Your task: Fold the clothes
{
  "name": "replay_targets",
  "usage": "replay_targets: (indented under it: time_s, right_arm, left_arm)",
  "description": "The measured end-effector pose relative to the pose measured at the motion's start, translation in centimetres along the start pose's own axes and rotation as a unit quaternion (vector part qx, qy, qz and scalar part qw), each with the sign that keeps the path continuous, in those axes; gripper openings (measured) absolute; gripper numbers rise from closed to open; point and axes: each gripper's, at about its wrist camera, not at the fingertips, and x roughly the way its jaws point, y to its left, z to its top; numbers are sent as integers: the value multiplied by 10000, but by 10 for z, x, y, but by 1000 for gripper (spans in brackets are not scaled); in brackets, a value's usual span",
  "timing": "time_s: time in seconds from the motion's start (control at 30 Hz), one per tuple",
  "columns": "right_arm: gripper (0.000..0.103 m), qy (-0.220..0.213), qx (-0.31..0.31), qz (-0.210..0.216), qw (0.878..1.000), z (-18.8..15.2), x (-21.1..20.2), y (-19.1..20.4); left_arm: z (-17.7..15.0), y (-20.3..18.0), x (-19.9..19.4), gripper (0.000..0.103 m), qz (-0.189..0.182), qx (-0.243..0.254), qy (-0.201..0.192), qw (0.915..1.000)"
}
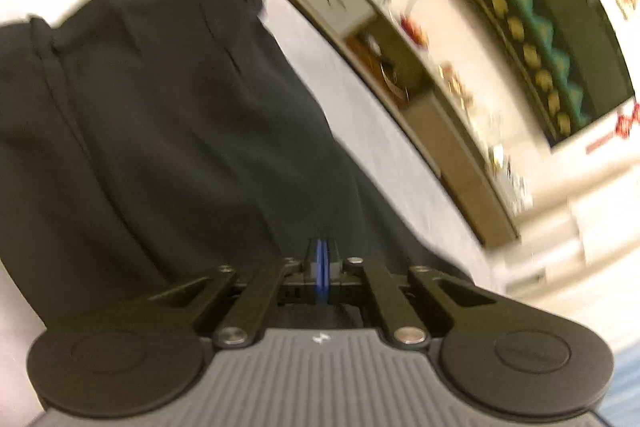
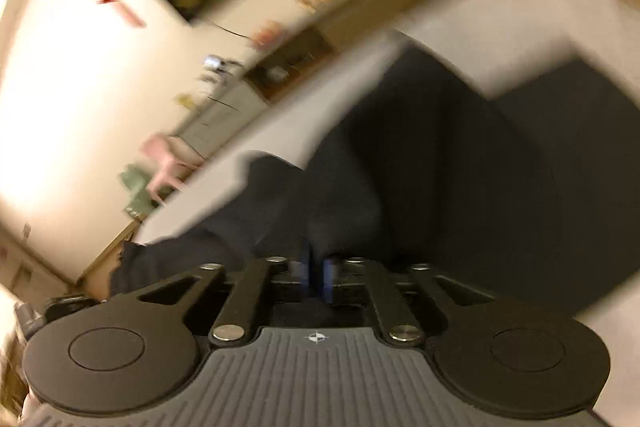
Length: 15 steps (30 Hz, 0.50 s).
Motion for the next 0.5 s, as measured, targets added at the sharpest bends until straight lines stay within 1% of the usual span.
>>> replay_targets:
  time_s: [0.03, 0.07, 0.13, 0.27, 0.3, 0.33, 0.4, 0.43, 0.47, 0.5]
  right_arm:
    - [51, -40, 306, -42, 9995, 0, -1, -14]
    - [54, -80, 612, -84, 9981, 1, -1, -29]
    - [63, -296, 1235, -31, 9919, 8, -8, -50]
    - [71, -848, 1966, -382, 9761, 15, -27, -81]
    - [72, -950, 2028, -560, 9730, 17, -29, -86]
    - [72, -996, 2046, -675, 9714, 18, -29, -91]
    - [72, -951, 1915, -701, 9744, 23, -22, -88]
    - [70, -922, 1841, -706, 9760, 26, -18, -86]
    - [65, -840, 1707, -735, 9790, 30, -14, -85]
    - [35, -745, 1558, -771, 9820, 34, -9, -85]
  left_arm:
    - [-4, -5, 0, 3, -26, 137, 39, 9999]
    - [-9, -9, -1, 5, -56, 276, 71, 9996]
    - [-11, -16, -1, 8, -109, 422, 101, 9990]
    - [-13, -17, 0, 9, -144, 473, 190, 9986]
    - [-13, -16, 1, 9, -149, 479, 213, 9985]
    - [-14, -16, 1, 9, -153, 486, 236, 9984]
    - [-16, -19, 4, 9, -159, 525, 251, 9982]
    - [-15, -22, 6, 9, -157, 542, 260, 9981]
    - [-16, -22, 6, 9, -140, 552, 264, 9980]
    - [-16, -22, 5, 9, -121, 546, 264, 9981]
